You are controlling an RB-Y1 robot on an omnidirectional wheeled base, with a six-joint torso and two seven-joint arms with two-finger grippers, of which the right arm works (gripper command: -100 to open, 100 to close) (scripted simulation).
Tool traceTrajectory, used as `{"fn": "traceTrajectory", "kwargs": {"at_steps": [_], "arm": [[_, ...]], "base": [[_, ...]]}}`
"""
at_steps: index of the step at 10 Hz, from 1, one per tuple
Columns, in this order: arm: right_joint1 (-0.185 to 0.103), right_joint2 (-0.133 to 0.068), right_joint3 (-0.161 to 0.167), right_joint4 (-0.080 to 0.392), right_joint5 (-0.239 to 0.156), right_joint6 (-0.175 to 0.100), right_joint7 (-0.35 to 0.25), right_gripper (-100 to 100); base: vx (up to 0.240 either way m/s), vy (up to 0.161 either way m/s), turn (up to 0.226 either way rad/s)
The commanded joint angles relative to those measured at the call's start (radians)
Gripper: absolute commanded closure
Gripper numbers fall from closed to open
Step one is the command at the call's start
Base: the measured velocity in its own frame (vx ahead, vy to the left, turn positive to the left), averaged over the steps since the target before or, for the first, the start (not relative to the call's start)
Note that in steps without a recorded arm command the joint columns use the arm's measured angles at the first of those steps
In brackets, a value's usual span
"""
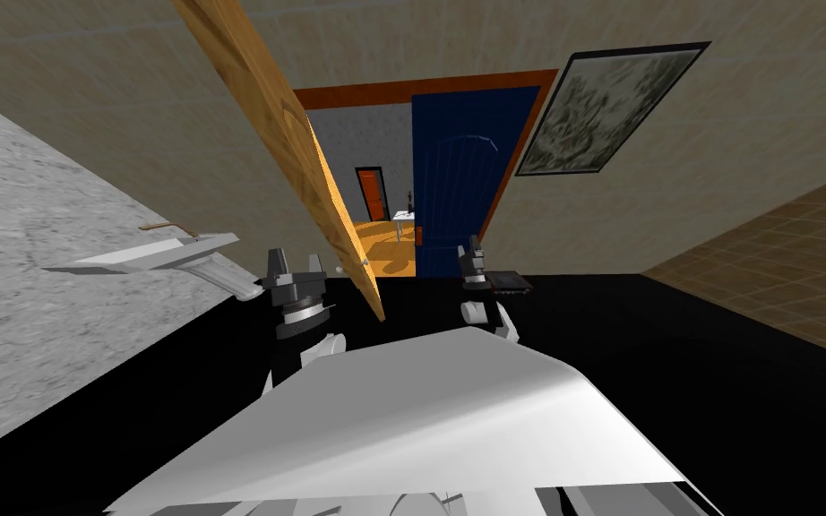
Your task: Pull the door open
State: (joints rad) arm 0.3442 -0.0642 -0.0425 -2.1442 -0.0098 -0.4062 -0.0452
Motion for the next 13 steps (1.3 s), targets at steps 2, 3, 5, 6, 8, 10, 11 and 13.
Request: {"fn": "traceTrajectory", "kwargs": {"at_steps": [2, 3, 5, 6, 8, 10, 11, 13], "arm": [[-0.036, -0.006, -0.034, 0.076, -0.001, -0.016, 0.019, -100], [-0.055, -0.007, -0.05, 0.108, 0.0, -0.019, 0.027, -100], [-0.074, -0.008, -0.065, 0.14, 0.0, -0.021, 0.036, -100], [-0.094, -0.01, -0.081, 0.172, 0.0, -0.024, 0.044, -100], [-0.134, -0.012, -0.114, 0.232, 0.0, -0.03, 0.062, -100], [-0.156, -0.012, -0.131, 0.275, 0.0, -0.032, 0.072, -100], [-0.177, -0.013, -0.148, 0.31, 0.0, -0.035, 0.081, -100], [-0.199, -0.014, -0.165, 0.345, 0.0, -0.038, 0.09, -100]], "base": [[0.083, -0.015, 0.062], [0.096, 0.001, 0.071], [0.081, -0.012, 0.043], [0.066, -0.015, 0.04], [0.072, -0.02, 0.075], [0.088, -0.025, 0.052], [0.07, 0.0, 0.039], [0.064, -0.013, 0.06]]}}
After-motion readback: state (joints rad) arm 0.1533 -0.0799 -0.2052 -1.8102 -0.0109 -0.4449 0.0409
